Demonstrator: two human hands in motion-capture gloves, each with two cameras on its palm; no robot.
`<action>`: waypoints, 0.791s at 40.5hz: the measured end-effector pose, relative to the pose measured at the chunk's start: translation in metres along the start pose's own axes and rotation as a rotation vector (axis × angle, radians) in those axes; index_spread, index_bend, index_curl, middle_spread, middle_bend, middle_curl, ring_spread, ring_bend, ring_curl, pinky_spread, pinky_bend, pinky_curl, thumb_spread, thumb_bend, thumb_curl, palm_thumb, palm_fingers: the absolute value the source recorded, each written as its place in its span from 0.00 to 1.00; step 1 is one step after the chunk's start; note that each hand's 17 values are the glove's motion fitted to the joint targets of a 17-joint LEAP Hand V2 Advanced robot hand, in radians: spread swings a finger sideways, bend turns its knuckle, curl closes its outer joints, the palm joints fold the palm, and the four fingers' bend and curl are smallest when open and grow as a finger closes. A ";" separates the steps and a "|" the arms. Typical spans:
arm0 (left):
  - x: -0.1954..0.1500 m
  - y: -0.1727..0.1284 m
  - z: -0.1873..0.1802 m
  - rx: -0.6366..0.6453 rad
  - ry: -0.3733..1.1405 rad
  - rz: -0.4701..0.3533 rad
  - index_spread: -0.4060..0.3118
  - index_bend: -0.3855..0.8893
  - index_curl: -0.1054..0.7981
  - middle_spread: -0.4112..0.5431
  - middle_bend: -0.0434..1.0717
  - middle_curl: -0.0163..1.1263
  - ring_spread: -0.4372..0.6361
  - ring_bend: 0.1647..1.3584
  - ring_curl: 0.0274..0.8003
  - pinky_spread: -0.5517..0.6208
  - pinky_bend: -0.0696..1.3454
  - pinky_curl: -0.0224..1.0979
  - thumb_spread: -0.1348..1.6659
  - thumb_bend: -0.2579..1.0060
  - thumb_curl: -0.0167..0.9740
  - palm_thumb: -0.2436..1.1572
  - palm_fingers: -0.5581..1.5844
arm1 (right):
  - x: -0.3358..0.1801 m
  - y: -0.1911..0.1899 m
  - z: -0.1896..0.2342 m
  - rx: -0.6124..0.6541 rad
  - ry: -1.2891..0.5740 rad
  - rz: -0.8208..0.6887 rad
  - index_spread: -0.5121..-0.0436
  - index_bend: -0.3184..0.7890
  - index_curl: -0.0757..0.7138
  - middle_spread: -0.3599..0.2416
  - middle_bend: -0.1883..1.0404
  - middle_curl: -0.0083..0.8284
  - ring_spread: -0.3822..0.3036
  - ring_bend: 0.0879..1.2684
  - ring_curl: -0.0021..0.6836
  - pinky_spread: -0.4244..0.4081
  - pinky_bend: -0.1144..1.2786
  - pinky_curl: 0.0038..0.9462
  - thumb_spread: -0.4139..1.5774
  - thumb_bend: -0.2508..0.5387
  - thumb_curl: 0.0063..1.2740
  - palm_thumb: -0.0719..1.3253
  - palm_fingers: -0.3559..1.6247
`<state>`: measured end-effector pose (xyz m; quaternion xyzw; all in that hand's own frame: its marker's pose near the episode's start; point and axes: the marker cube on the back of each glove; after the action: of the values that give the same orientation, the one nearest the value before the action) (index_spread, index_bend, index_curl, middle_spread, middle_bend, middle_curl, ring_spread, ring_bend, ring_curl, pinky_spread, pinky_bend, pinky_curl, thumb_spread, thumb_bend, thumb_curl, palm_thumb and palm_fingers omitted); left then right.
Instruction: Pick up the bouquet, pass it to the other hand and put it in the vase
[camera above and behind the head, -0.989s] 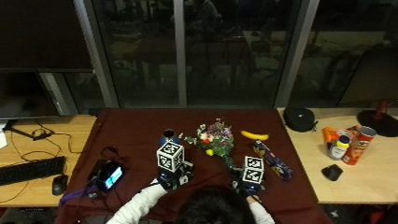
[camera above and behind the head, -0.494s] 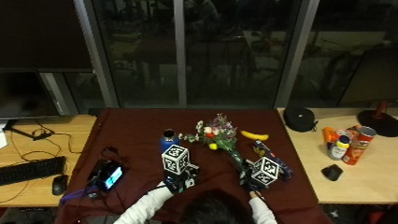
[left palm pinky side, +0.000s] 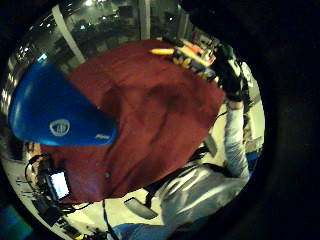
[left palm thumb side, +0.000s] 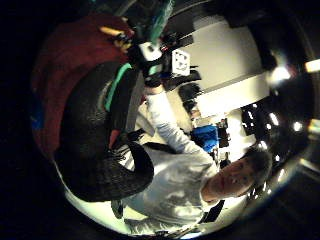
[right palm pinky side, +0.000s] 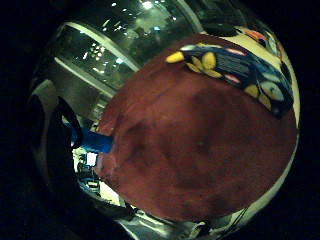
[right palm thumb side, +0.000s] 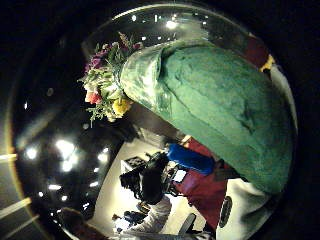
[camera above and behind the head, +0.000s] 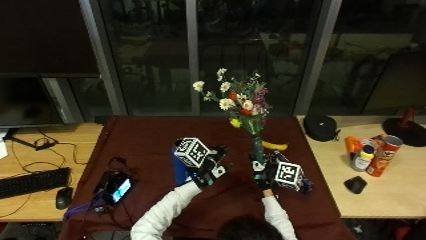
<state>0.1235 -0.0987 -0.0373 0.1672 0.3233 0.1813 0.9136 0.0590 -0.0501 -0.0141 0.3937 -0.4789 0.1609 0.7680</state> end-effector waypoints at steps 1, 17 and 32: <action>0.006 -0.005 -0.002 0.009 0.047 -0.002 0.51 0.51 0.54 0.61 0.20 0.32 0.73 0.28 0.27 0.78 0.21 0.27 0.80 0.18 0.29 0.40 0.45 | -0.006 0.000 0.002 0.005 -0.024 -0.018 0.61 0.74 0.69 0.31 0.84 0.75 0.27 0.74 0.77 0.19 0.55 0.46 0.71 0.32 0.28 0.67 0.91; 0.041 -0.052 0.012 0.078 0.657 -0.033 0.68 0.32 0.41 0.73 0.19 0.29 0.73 0.39 0.34 0.75 0.36 0.35 0.72 0.19 0.35 0.47 0.31 | -0.074 0.027 0.053 -0.012 -0.363 -0.323 0.63 0.70 0.75 0.33 0.86 0.76 0.29 0.78 0.79 0.20 0.58 0.49 0.63 0.30 0.38 0.78 0.88; 0.019 -0.086 0.036 0.103 0.866 -0.102 0.71 0.38 0.32 0.75 0.26 0.32 0.72 0.47 0.36 0.76 0.40 0.35 0.63 0.18 0.37 0.45 0.30 | -0.057 0.040 0.081 -0.054 -0.295 -0.343 0.64 0.68 0.79 0.34 0.86 0.76 0.30 0.78 0.80 0.20 0.59 0.49 0.58 0.30 0.45 0.80 0.88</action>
<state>0.1803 -0.1729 -0.0577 0.1051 0.6928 0.1731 0.6921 -0.0432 -0.0791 -0.0261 0.4678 -0.5163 -0.0444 0.7160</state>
